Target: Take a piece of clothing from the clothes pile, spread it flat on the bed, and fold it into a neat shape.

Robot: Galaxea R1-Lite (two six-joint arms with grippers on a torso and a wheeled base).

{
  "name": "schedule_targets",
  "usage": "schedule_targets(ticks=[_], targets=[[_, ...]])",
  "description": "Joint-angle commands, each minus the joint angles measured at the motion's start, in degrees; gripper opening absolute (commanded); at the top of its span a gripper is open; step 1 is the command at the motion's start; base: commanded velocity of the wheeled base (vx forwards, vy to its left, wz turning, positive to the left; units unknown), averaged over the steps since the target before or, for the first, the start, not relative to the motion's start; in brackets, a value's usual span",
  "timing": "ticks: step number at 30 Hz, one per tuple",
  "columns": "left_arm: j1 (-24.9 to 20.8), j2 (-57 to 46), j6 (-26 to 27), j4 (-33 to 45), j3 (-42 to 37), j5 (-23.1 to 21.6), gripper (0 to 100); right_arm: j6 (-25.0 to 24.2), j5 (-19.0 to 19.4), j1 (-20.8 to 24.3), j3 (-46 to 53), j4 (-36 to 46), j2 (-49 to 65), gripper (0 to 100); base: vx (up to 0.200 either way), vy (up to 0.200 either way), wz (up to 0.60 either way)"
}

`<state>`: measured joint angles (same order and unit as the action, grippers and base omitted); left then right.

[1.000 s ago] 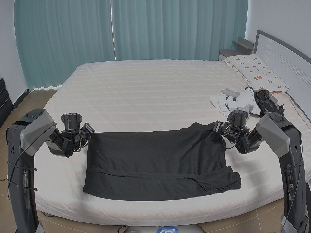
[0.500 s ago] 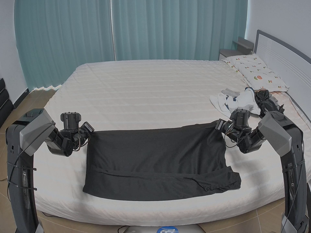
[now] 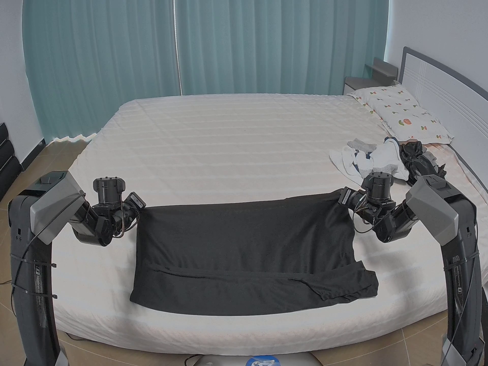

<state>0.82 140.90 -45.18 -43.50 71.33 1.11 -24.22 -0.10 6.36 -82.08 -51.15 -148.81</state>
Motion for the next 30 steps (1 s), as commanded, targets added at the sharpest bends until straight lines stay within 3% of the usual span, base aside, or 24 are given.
schedule_targets(ticks=[1, 15, 22, 30], targets=[[0.2, -0.2, 0.2, -0.1, -0.9, 0.0, 0, 0.0, 0.4, -0.5, 2.0, 0.0, 1.9, 0, 0.000, 0.000, 0.00], [-0.6, -0.3, 0.0, -4.8, -2.4, -0.1, 0, -2.9, 0.0, 0.2, 4.7, -4.8, 0.3, 0, 0.000, 0.000, 0.00], [-0.6, 0.9, -0.1, -7.1, -3.4, -2.8, 0, -3.3, -0.1, 0.3, 4.4, -6.6, -1.5, 0, 0.000, 0.000, 0.00], [0.1, 0.6, 0.4, -16.8, -9.2, -3.2, 0, -4.3, -0.1, 0.3, 8.4, -11.3, -1.0, 0, 0.000, 0.000, 0.00]])
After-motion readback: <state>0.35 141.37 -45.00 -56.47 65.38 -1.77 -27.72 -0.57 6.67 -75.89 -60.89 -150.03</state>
